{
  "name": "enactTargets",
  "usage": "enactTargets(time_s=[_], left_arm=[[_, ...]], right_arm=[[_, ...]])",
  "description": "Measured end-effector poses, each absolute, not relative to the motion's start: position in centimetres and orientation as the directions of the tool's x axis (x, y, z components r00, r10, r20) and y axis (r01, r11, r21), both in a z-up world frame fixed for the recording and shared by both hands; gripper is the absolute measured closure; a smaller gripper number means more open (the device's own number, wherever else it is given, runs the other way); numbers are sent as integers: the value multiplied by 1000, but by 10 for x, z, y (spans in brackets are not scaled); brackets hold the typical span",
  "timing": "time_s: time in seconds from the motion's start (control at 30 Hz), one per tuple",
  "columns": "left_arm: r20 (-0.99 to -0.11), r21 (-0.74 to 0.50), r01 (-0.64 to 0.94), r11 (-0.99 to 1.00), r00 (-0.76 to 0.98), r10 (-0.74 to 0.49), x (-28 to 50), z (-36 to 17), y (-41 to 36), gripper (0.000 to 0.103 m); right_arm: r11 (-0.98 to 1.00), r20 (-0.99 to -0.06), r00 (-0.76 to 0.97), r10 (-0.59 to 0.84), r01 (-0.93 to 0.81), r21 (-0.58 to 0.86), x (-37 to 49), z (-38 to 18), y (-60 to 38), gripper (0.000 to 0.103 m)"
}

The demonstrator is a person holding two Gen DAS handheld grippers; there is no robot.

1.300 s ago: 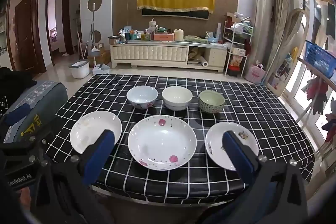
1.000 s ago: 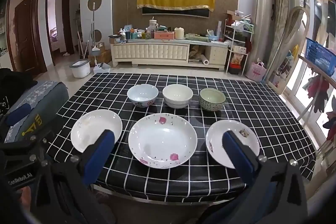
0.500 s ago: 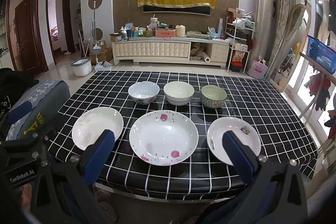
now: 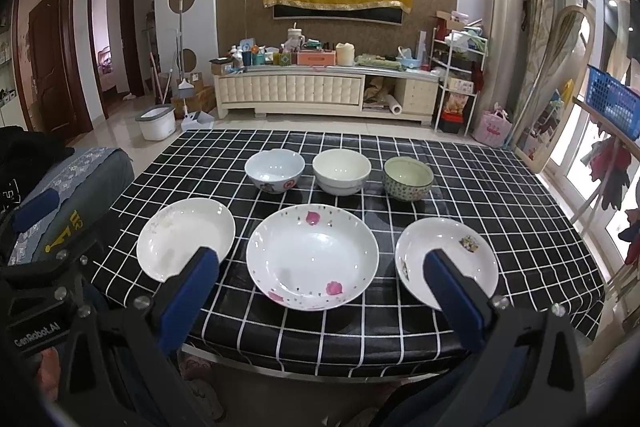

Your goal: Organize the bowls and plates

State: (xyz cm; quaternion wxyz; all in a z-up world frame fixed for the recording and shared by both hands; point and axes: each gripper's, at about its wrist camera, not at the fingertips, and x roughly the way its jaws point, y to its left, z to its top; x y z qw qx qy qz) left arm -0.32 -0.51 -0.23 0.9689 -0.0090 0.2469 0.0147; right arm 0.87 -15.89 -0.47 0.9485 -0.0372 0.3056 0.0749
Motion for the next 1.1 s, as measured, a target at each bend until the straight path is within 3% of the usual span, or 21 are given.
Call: enactTargets(time_s=[1.1], left_arm=[[-493,0,-32,1000,870,28,-1,-10,-7,0]], right_arm=[[986,-609,783,127,-164,-5,12,-10,-162,0]])
